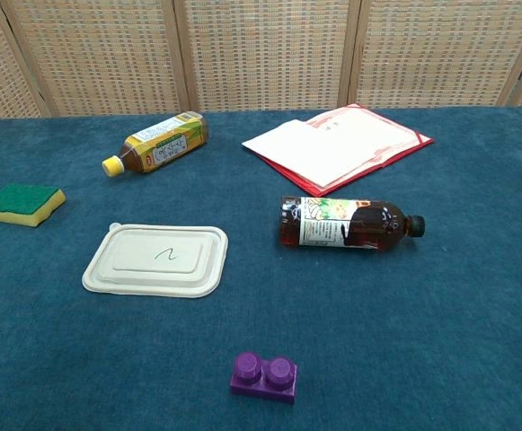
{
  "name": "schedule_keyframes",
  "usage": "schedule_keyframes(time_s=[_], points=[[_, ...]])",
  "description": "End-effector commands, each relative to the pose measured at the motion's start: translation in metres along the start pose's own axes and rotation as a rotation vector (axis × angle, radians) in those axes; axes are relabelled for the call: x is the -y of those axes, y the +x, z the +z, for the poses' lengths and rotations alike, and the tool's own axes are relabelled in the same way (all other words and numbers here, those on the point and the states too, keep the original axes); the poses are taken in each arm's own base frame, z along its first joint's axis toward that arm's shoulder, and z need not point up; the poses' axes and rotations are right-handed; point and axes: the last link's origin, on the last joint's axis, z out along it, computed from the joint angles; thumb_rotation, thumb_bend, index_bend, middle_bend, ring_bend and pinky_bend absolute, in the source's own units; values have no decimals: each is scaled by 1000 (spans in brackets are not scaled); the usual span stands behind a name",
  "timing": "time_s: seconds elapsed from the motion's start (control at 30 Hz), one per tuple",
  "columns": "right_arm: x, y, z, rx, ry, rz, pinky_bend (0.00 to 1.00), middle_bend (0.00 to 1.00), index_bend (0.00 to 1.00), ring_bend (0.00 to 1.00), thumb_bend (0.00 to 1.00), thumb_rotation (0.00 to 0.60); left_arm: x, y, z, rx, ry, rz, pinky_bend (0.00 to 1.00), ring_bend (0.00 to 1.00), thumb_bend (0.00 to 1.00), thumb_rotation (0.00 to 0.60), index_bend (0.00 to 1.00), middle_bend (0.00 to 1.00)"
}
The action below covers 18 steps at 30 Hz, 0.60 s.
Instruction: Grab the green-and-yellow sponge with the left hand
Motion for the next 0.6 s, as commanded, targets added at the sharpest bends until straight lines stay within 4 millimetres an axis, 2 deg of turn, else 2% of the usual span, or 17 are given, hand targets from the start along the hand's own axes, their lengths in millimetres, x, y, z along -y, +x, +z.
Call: schedule_keyframes(time_s=[0.03,0.07,0.2,0.27,0.43,0.6], points=[[0,-2,2,8,-6,-13,0,0,0,0,0,600,13,0,57,48,13,88,0,0,0,600,0,0],[0,-2,2,9,-7,-16,0,0,0,0,0,600,14,0,62,54,14,96,0,0,0,600,0,0],[-1,-6,6,18,-28,-38,0,0,0,0,0,600,19,-4,119,95,3,160,0,0,0,600,0,0],[-1,-9,7,22,-38,-47,0,0,0,0,0,600,20,-11,139,122,-8,168,0,0,0,600,0,0],[-4,-12,11,26,-59,-63,0,0,0,0,0,600,14,-33,172,172,-24,174,0,0,0,600,0,0],[-5,-13,12,23,-73,-73,0,0,0,0,0,600,6,-53,195,227,-19,174,0,0,0,600,0,0]])
